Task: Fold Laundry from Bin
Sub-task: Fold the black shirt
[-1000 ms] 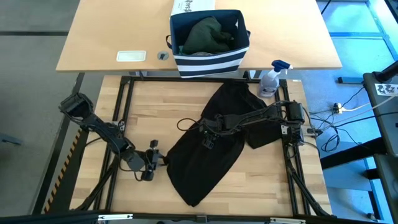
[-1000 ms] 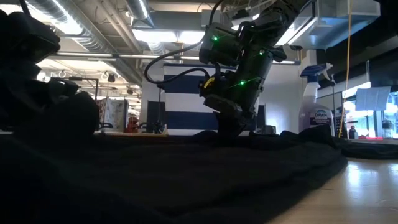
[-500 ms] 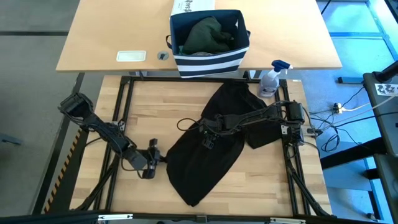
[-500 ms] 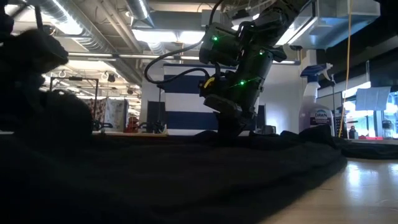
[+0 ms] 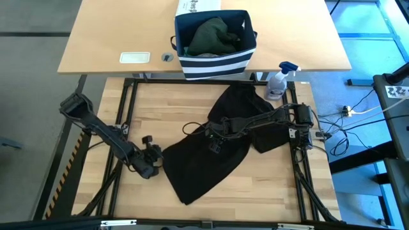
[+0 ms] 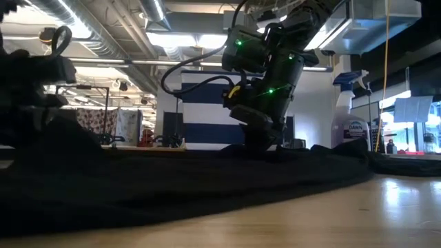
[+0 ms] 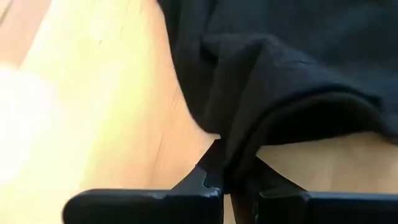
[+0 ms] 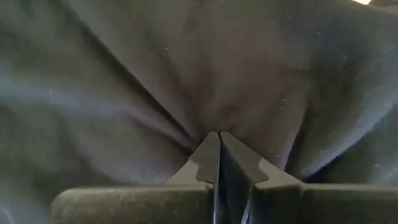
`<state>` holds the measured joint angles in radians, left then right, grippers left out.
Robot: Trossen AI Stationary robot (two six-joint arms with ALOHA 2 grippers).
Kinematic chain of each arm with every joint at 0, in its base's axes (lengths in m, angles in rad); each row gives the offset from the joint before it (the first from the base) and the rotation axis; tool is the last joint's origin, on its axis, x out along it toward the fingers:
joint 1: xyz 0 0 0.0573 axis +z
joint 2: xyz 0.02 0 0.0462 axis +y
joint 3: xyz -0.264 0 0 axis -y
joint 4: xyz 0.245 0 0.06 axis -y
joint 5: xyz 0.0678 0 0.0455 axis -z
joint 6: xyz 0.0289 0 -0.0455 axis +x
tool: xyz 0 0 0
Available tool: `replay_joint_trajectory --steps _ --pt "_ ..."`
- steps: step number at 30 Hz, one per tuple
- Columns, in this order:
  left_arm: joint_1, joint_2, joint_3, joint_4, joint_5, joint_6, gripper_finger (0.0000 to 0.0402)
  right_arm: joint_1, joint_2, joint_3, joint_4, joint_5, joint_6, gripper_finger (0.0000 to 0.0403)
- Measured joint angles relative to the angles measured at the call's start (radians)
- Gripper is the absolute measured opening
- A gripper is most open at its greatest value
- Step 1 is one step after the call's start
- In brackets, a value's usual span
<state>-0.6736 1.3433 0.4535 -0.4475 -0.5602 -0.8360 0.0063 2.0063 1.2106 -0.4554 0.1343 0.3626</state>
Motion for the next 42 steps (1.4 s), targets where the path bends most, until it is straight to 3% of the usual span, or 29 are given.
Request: replay_joint_trajectory --steps 9,20,26,33,42 --pt "-0.013 -0.015 0.107 -0.337 0.068 -0.096 0.0000 0.022 -0.070 -0.007 -0.042 0.024 -0.029 0.0019" --pt "-0.012 -0.015 0.126 -0.451 0.137 -0.174 0.0000 0.020 -0.052 -0.003 -0.072 0.039 -0.016 0.0019" --pt "-0.012 -0.016 0.127 -0.494 0.262 -0.177 0.0003 0.027 -0.053 -0.001 -0.067 0.031 -0.016 0.0019" --pt "-0.012 -0.016 0.127 -0.490 0.457 -0.123 0.0058 0.041 -0.053 -0.003 -0.025 -0.006 -0.028 0.0019" --pt "-0.005 -0.016 0.141 -0.496 0.537 0.013 0.0154 0.041 -0.054 -0.003 -0.001 -0.073 -0.054 0.0019"
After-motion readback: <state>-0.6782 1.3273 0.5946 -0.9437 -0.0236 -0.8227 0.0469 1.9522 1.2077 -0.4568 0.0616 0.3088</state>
